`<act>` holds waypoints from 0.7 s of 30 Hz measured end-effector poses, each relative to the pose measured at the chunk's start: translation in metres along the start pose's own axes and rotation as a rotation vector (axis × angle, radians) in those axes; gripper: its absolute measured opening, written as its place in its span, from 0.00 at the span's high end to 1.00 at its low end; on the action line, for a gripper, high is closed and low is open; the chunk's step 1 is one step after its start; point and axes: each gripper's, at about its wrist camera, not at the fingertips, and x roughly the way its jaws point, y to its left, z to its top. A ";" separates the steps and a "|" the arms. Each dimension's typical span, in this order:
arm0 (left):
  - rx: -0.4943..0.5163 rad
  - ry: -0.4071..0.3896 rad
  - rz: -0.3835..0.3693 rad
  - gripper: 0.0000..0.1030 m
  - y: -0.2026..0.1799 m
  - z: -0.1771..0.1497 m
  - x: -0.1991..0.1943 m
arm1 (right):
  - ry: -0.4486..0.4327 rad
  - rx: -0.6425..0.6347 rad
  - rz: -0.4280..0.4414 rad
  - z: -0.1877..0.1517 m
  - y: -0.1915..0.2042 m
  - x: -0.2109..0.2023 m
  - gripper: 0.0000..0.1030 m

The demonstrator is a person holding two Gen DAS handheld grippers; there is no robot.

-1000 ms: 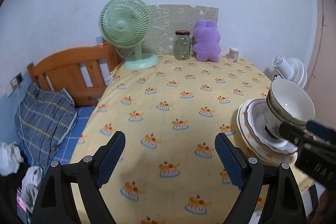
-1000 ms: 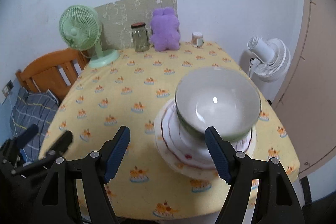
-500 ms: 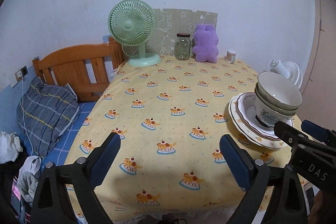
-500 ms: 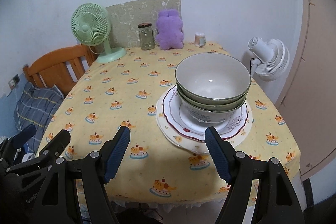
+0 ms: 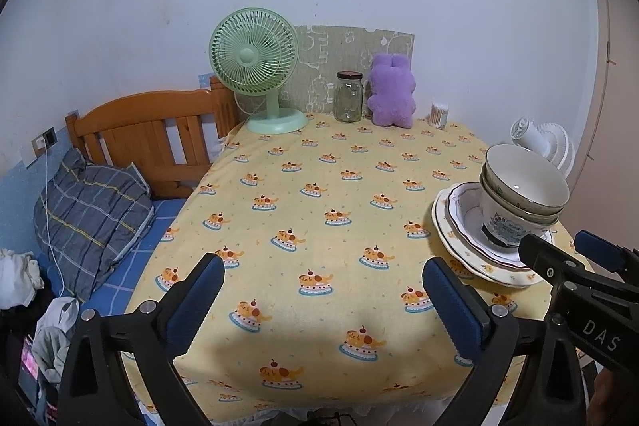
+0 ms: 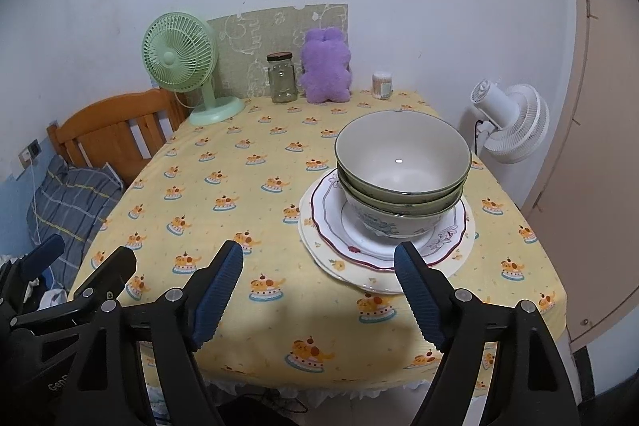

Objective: Organize plates and bowls

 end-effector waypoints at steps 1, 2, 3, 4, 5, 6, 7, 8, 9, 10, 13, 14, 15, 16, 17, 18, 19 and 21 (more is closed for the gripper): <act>0.001 0.000 0.000 0.02 0.000 0.000 0.000 | -0.001 0.000 -0.001 0.000 0.000 0.000 0.22; 0.000 -0.001 0.001 0.02 0.000 0.000 0.000 | -0.001 0.001 -0.001 0.000 0.000 0.000 0.22; 0.000 -0.001 0.002 0.02 0.000 0.000 0.000 | -0.002 0.001 -0.001 0.000 0.000 0.000 0.22; 0.000 -0.001 0.007 0.02 0.000 0.001 0.000 | -0.002 -0.001 -0.001 -0.001 0.000 -0.001 0.22; 0.000 0.000 0.010 0.01 0.000 0.001 0.000 | -0.002 -0.002 -0.002 -0.001 0.000 -0.001 0.22; 0.000 0.002 0.011 0.01 0.000 0.000 0.000 | -0.002 0.000 -0.003 -0.001 0.000 -0.001 0.22; 0.000 0.003 0.013 0.01 0.000 0.000 0.000 | -0.002 0.001 -0.002 -0.001 -0.001 -0.001 0.22; 0.001 0.004 0.018 0.01 -0.001 0.000 0.000 | -0.001 0.001 0.000 -0.001 -0.001 -0.001 0.22; 0.002 0.004 0.020 0.01 -0.002 0.000 0.000 | 0.000 0.001 -0.002 -0.001 -0.001 -0.002 0.22; 0.004 0.006 0.020 0.01 -0.002 0.000 0.000 | 0.001 0.001 -0.004 -0.001 -0.002 -0.002 0.22; 0.004 0.010 0.018 0.01 -0.004 -0.001 -0.001 | 0.005 0.005 -0.005 -0.002 -0.004 -0.003 0.22; 0.003 0.010 0.018 0.00 -0.004 -0.001 -0.002 | 0.006 0.005 -0.005 -0.002 -0.004 -0.004 0.22; 0.003 0.009 0.017 0.00 -0.004 -0.001 -0.001 | 0.007 0.004 -0.005 -0.002 -0.005 -0.004 0.22; 0.003 0.008 0.017 0.00 -0.004 -0.001 -0.001 | 0.007 0.003 -0.005 -0.002 -0.005 -0.005 0.22; 0.003 0.009 0.017 0.00 -0.004 -0.001 -0.001 | 0.006 0.003 -0.005 -0.003 -0.005 -0.005 0.22; 0.003 0.008 0.017 0.00 -0.004 -0.001 -0.002 | 0.005 0.002 -0.005 -0.003 -0.006 -0.006 0.22; 0.002 0.009 0.014 0.00 -0.005 -0.002 -0.002 | 0.004 0.001 -0.006 -0.002 -0.006 -0.006 0.22; 0.001 0.007 0.009 0.00 -0.006 -0.001 -0.004 | 0.004 0.001 -0.006 -0.003 -0.007 -0.006 0.22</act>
